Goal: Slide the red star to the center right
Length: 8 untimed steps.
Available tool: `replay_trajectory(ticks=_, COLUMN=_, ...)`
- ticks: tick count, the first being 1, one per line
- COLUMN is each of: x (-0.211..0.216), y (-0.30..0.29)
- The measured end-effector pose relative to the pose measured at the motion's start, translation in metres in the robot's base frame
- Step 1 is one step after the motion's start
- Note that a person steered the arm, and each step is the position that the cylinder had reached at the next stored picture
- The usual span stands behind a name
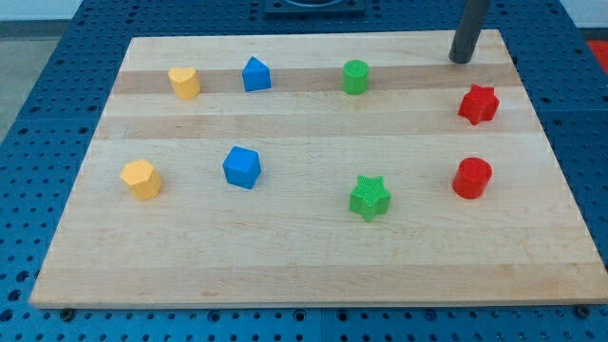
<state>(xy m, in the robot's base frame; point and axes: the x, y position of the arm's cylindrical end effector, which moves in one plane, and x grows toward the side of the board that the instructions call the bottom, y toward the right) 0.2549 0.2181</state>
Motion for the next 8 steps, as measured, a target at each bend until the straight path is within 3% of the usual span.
replay_trajectory(ticks=2, x=-0.006, y=0.021)
replay_trajectory(ticks=3, x=-0.006, y=0.065)
replay_trajectory(ticks=4, x=0.005, y=0.065)
replay_trajectory(ticks=5, x=0.057, y=0.065)
replay_trajectory(ticks=6, x=0.057, y=0.065)
replay_trajectory(ticks=7, x=0.09, y=0.059)
replay_trajectory(ticks=8, x=0.087, y=0.032)
